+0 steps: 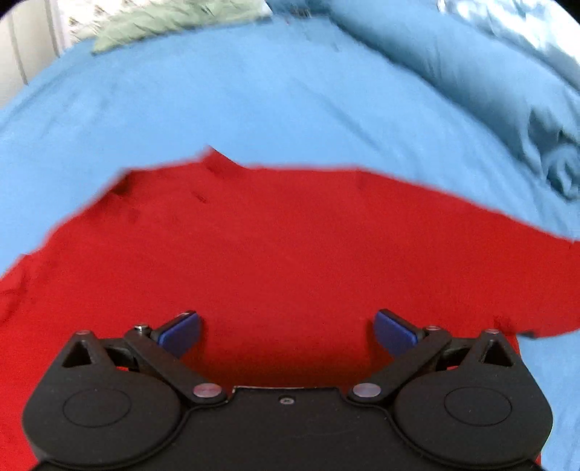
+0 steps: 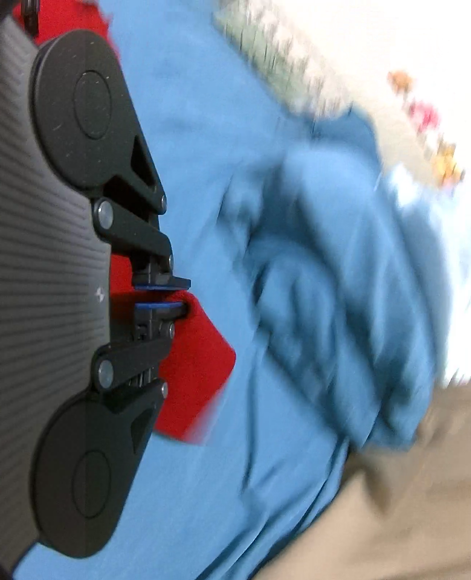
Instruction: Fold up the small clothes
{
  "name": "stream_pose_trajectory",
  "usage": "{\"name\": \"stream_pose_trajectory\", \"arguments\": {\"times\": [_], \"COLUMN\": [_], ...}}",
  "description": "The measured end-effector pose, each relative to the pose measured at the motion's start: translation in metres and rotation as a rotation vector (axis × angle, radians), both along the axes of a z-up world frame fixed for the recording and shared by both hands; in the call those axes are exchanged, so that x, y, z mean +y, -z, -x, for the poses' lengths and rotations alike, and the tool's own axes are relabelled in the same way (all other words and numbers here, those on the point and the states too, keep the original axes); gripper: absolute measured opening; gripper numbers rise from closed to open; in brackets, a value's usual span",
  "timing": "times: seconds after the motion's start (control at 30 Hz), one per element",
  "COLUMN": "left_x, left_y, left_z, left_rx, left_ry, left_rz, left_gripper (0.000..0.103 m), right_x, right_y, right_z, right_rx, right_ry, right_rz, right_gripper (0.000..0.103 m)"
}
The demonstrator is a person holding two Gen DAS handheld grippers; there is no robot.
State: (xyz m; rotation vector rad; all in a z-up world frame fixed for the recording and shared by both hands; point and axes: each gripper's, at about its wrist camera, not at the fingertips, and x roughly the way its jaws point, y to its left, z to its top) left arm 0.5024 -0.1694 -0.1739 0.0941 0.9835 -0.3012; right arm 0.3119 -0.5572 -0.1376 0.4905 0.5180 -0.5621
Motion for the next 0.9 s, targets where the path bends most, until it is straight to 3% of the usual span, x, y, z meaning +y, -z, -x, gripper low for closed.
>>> {"name": "stream_pose_trajectory", "arguments": {"times": [0.13, 0.27, 0.37, 0.43, 0.57, 0.67, 0.73, 0.8, 0.9], "left_x": [0.045, 0.094, 0.124, 0.14, 0.155, 0.156, 0.151, 0.147, 0.125], "left_y": [-0.023, -0.035, -0.033, -0.027, -0.015, -0.013, -0.014, -0.017, -0.025], "left_z": [0.002, 0.008, 0.015, 0.022, 0.033, 0.035, 0.033, 0.036, 0.036], "left_rx": [-0.066, -0.121, -0.142, -0.14, -0.121, -0.123, -0.13, -0.151, -0.189], "left_ry": [-0.031, -0.088, -0.113, -0.113, -0.106, -0.089, -0.075, -0.058, -0.004], "left_rz": [0.032, 0.021, -0.013, -0.029, -0.058, -0.057, -0.048, -0.038, -0.027], "left_gripper": [0.103, 0.103, 0.103, 0.103, 0.103, 0.103, 0.103, 0.103, 0.103], "right_x": [0.063, 0.156, 0.228, 0.271, 0.322, 0.327, 0.319, 0.311, 0.29], "right_y": [-0.051, -0.065, -0.036, 0.002, 0.066, 0.078, 0.074, 0.063, 0.044], "right_z": [-0.039, -0.09, -0.121, -0.135, -0.141, -0.133, -0.13, -0.122, -0.099], "right_rx": [-0.148, -0.236, -0.202, -0.109, 0.05, 0.049, 0.036, 0.019, 0.013], "right_ry": [-0.221, -0.502, -0.686, -0.77, -0.821, -0.822, -0.817, -0.813, -0.766], "right_rz": [-0.016, -0.103, -0.171, -0.206, -0.188, -0.171, -0.17, -0.139, -0.016], "right_gripper": [0.021, 0.021, 0.021, 0.021, 0.021, 0.024, 0.036, 0.072, 0.081]}}
